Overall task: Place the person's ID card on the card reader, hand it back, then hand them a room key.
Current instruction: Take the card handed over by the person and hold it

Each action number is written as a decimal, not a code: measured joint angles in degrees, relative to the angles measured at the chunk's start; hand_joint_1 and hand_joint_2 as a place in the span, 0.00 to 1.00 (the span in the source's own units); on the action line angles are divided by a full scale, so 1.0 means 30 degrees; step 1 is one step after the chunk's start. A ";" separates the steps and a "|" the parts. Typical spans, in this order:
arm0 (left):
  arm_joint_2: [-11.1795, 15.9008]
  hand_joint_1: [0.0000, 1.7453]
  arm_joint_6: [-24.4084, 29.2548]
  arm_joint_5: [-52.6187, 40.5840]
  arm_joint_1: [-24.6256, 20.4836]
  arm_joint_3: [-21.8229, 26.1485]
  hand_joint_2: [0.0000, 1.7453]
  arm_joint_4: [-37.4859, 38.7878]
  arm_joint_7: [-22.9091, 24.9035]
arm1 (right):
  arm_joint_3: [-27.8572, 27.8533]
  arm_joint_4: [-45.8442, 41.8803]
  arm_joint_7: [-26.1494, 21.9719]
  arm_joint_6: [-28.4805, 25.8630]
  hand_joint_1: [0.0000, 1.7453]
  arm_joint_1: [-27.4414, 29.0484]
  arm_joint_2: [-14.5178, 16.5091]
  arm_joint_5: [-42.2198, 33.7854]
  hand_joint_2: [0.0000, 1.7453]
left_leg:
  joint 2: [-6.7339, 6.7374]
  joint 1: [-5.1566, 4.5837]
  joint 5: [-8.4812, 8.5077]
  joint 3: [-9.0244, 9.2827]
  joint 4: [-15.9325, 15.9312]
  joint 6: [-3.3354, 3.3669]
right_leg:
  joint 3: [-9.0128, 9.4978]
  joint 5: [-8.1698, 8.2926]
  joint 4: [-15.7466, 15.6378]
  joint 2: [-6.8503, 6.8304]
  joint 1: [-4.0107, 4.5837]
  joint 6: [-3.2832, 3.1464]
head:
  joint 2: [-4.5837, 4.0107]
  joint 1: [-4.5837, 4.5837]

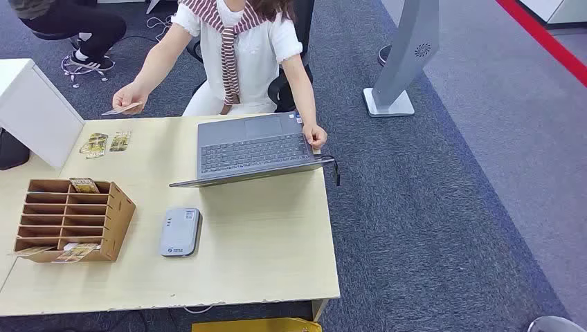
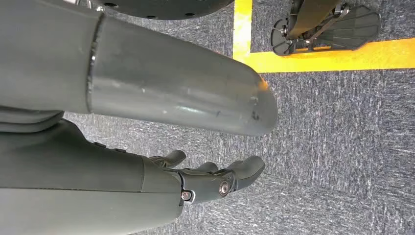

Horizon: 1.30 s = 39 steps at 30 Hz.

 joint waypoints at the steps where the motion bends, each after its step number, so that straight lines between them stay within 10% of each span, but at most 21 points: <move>1: 0.0115 0.00 0.0113 -0.0221 -0.0088 -0.0069 1.00 0.0015 -0.0017 | 0.0000 0.0001 0.0000 0.0009 0.00 -0.0002 0.0000 0.0030 0.00 | 0.0000 0.0000 0.0001 0.0001 0.0000 0.0000 | 0.0000 0.0000 0.0000 0.0000 0.0001 0.0000 | 0.0001 0.0003; 39: 0.6068 0.00 0.4732 -1.6213 -1.3278 -0.4858 1.00 1.3959 0.4284 | 0.1313 0.0142 0.0905 0.1189 0.00 -0.0624 0.0007 0.2078 0.00 | 0.0008 -0.0003 0.0053 0.0023 0.0014 -0.0034 | -0.0002 0.0064 0.0003 0.0016 0.0003 -0.0037 | 0.0004 0.0004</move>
